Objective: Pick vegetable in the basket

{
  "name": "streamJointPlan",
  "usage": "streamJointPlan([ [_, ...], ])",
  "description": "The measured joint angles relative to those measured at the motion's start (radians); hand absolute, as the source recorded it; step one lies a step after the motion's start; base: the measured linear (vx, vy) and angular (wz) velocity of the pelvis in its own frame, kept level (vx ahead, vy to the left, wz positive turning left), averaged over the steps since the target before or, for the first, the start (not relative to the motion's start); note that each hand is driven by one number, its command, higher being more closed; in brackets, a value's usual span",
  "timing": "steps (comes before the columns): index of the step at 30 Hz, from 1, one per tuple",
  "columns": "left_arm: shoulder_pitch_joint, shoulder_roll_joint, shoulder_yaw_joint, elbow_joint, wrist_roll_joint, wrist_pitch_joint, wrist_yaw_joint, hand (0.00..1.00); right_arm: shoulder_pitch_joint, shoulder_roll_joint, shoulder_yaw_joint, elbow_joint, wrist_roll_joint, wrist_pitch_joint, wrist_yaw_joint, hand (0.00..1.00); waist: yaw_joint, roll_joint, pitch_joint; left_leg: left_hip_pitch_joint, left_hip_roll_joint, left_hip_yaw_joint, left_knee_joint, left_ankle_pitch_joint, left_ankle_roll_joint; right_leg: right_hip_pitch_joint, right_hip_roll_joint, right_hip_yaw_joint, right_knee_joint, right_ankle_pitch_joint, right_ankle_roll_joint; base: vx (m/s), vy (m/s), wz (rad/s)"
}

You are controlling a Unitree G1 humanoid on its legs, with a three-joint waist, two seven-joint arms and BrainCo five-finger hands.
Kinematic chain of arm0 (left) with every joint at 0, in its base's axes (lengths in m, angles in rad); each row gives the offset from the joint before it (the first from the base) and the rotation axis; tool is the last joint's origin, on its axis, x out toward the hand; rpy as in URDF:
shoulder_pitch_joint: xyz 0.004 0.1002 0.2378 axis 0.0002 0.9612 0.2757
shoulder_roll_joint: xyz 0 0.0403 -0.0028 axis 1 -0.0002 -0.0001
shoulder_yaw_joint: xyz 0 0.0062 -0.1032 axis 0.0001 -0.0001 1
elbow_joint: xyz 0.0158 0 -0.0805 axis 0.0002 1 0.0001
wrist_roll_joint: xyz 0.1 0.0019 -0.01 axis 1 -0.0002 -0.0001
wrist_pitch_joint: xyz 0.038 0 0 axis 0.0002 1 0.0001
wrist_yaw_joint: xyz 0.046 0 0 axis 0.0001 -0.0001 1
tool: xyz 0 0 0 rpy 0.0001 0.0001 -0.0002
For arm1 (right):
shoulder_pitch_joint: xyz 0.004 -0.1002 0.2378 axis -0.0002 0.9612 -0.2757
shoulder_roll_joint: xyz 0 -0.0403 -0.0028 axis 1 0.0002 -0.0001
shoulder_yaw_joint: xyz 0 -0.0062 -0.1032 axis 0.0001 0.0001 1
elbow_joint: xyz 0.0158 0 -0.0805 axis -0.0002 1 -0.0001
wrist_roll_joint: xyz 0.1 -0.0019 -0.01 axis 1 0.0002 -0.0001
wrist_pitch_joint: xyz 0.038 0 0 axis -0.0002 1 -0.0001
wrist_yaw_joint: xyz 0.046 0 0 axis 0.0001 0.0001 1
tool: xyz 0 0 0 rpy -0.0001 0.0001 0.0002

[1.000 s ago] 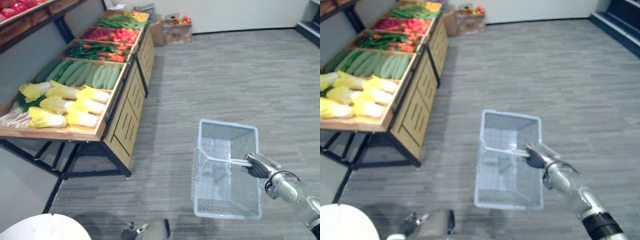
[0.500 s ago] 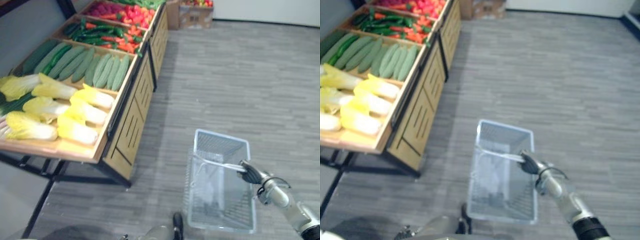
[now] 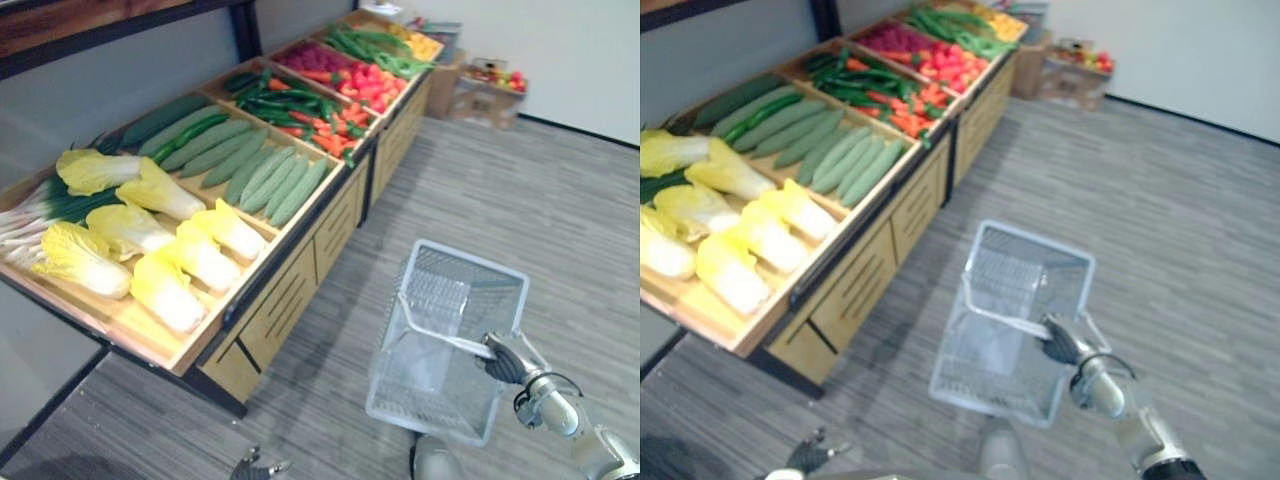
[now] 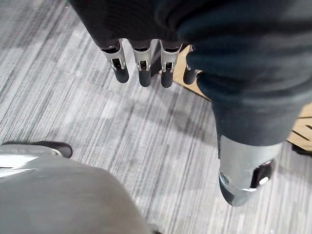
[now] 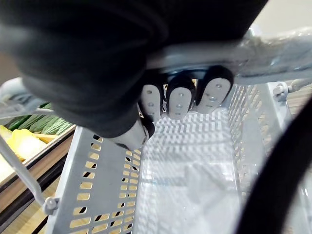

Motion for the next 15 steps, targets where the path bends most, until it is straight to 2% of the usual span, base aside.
streamJointPlan([
  [1, 0.012, 0.007, 0.016, 0.013, -0.001, 0.001, 0.001, 0.0, 0.005, 0.0, -0.005, 0.0, 0.0, 0.001, 0.001, 1.0, -0.001, -0.001, 0.003, 0.005, 0.021, -0.04, 0.041, -0.048, -0.018, 0.025, -0.01, -0.002, -0.012, 0.052, 0.088, 0.45, -0.539, 0.81],
  [2, 0.005, -0.018, 0.023, 0.038, -0.001, 0.003, 0.005, 0.0, 0.008, -0.002, -0.035, 0.001, -0.002, 0.016, 0.002, 1.0, 0.013, 0.027, 0.007, -0.003, 0.057, -0.077, 0.093, -0.056, -0.021, 0.02, 0.019, -0.048, 0.075, 0.052, 0.157, 0.44, -0.524, 1.1],
  [3, 0.004, -0.04, 0.024, 0.04, -0.001, 0.003, 0.004, 0.0, 0.009, -0.008, -0.066, 0.0, -0.002, 0.021, 0.003, 1.0, 0.012, 0.061, -0.004, -0.028, 0.084, -0.113, 0.139, -0.029, -0.031, 0.023, 0.036, -0.096, 0.122, 0.011, 0.128, 0.33, -0.395, 0.89],
  [4, 0.005, -0.049, 0.026, 0.039, -0.002, 0.001, 0.005, 0.0, 0.01, -0.012, -0.076, 0.001, -0.001, 0.028, 0.004, 1.0, 0.013, 0.072, -0.011, -0.041, 0.096, -0.129, 0.162, -0.001, -0.036, 0.024, 0.039, -0.123, 0.152, -0.011, 0.107, 0.42, -0.459, 0.94],
  [5, 0.006, -0.06, 0.048, 0.038, -0.005, 0.0, 0.01, 0.0, 0.009, -0.013, -0.078, 0.002, 0.0, 0.042, 0.006, 1.0, 0.02, 0.079, -0.016, -0.074, 0.118, -0.123, 0.228, 0.088, -0.049, 0.037, 0.051, -0.172, 0.221, -0.058, 0.071, 0.43, -0.458, 0.73],
  [6, 0.008, -0.062, 0.062, 0.038, -0.006, 0.0, 0.014, 0.0, 0.01, -0.013, -0.073, 0.003, 0.0, 0.043, 0.009, 1.0, 0.019, 0.081, -0.018, -0.097, 0.123, -0.116, 0.274, 0.129, -0.053, 0.05, 0.055, -0.195, 0.232, -0.078, 0.059, 0.5, -0.55, 0.84],
  [7, 0.009, -0.068, 0.082, 0.037, -0.01, 0.0, 0.019, 0.0, 0.01, -0.012, -0.056, 0.006, 0.001, 0.043, 0.013, 1.0, 0.018, 0.081, -0.017, -0.173, 0.132, -0.081, 0.407, 0.252, -0.055, 0.086, 0.066, -0.235, 0.233, -0.106, 0.028, 0.32, -0.361, 0.56],
  [8, 0.012, -0.069, 0.093, 0.036, -0.016, 0.001, 0.023, 0.0, 0.009, -0.012, -0.042, 0.009, 0.002, 0.043, 0.015, 1.0, 0.022, 0.08, -0.015, -0.214, 0.145, -0.056, 0.472, 0.341, -0.052, 0.114, 0.07, -0.249, 0.218, -0.113, 0.015, 0.42, -0.439, 0.59],
  [9, 0.021, -0.069, 0.11, 0.03, -0.051, 0.0, 0.028, 0.0, 0.009, -0.001, -0.015, 0.024, 0.004, 0.043, 0.017, 1.0, 0.038, 0.058, 0.001, -0.291, 0.188, 0.02, 0.617, 0.426, -0.069, 0.203, 0.071, -0.283, 0.166, -0.124, -0.009, 0.32, -0.319, 0.39],
  [10, 0.027, -0.068, 0.113, 0.015, -0.062, -0.002, 0.029, 0.0, 0.01, 0.002, -0.01, 0.037, 0.004, 0.043, 0.017, 1.0, 0.047, 0.05, 0.005, -0.332, 0.201, 0.08, 0.684, 0.343, -0.066, 0.254, 0.068, -0.302, 0.139, -0.127, -0.016, 0.35, -0.357, 0.38],
  [11, 0.029, -0.068, 0.113, 0.006, -0.07, -0.001, 0.029, 0.0, 0.011, 0.001, -0.008, 0.043, 0.004, 0.044, 0.017, 1.0, 0.051, 0.048, 0.006, -0.355, 0.205, 0.12, 0.702, 0.308, -0.057, 0.288, 0.063, -0.314, 0.122, -0.127, -0.018, 0.22, -0.231, 0.37],
  [12, 0.039, -0.068, 0.113, -0.007, -0.081, -0.001, 0.032, 0.0, 0.014, -0.002, -0.011, 0.052, 0.004, 0.044, 0.015, 1.0, 0.054, 0.045, 0.007, -0.391, 0.212, 0.209, 0.681, 0.268, -0.055, 0.346, 0.047, -0.344, 0.077, -0.127, -0.018, 0.27, -0.251, 0.47],
  [14, 0.049, -0.073, 0.117, -0.035, -0.083, -0.006, 0.036, 0.0, 0.022, -0.007, -0.025, 0.053, 0.005, 0.044, 0.007, 1.0, 0.053, 0.045, 0.007, -0.432, 0.21, 0.324, 0.549, 0.251, -0.052, 0.4, 0.03, -0.398, 0.018, -0.128, -0.018, 0.2, -0.119, 0.52],
  [15, 0.05, -0.077, 0.12, -0.044, -0.082, -0.009, 0.037, 0.0, 0.036, -0.007, -0.033, 0.054, 0.009, 0.044, 0.003, 1.0, 0.051, 0.051, 0.006, -0.447, 0.207, 0.394, 0.402, 0.259, -0.056, 0.424, 0.03, -0.431, -0.009, -0.129, -0.017, 0.18, 0.024, 0.66],
])
